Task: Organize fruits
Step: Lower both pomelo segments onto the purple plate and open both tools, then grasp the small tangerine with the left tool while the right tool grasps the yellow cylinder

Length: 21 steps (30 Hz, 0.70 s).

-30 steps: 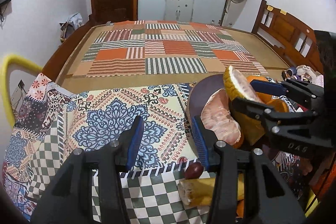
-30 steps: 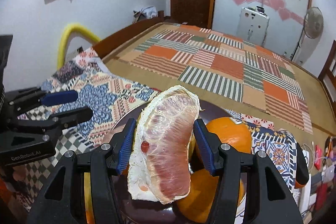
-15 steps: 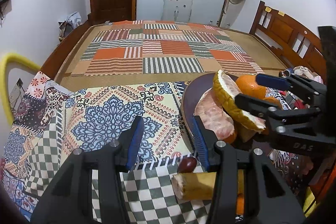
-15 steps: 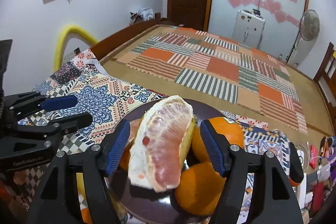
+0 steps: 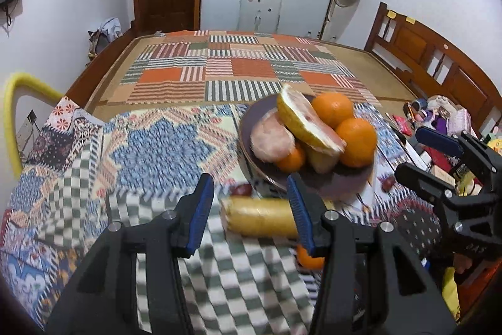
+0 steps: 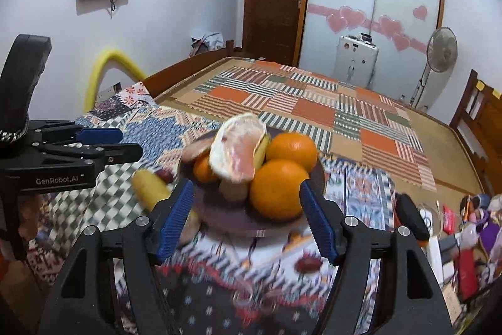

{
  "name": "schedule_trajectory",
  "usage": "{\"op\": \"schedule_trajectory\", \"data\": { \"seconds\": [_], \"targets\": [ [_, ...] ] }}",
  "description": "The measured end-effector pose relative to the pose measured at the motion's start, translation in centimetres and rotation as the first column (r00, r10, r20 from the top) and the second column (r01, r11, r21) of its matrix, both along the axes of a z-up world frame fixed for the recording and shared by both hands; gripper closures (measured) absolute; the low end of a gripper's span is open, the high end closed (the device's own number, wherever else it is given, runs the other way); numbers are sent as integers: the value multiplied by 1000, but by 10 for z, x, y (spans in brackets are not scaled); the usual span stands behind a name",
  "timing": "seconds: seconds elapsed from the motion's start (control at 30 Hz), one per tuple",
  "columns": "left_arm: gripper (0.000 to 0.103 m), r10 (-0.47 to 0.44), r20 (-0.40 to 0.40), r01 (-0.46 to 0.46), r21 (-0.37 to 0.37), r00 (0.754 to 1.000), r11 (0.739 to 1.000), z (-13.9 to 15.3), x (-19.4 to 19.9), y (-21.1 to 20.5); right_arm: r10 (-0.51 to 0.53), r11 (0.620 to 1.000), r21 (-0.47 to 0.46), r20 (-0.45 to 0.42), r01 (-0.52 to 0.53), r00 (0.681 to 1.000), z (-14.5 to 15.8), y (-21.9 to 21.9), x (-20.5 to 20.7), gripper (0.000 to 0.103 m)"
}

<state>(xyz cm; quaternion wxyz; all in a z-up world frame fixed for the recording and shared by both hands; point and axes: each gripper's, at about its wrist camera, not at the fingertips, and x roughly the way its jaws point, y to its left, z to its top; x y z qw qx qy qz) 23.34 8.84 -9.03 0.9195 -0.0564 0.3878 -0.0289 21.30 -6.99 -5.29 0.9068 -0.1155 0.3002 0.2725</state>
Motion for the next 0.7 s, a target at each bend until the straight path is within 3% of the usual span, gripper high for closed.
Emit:
{"op": "schedule_trajectory", "data": {
  "seconds": [0.3,0.7],
  "targets": [
    [51,-50,-56,50,9,997,999,-25,-29,-37,-14,1000,-8,-36,13,999,-23,-20,-25,36],
    [53,-76,-113,74,-28,991,997,-62,-19,-63,-32,999,-3,-72,32,997,-42,-39,-31,36]
  ]
}}
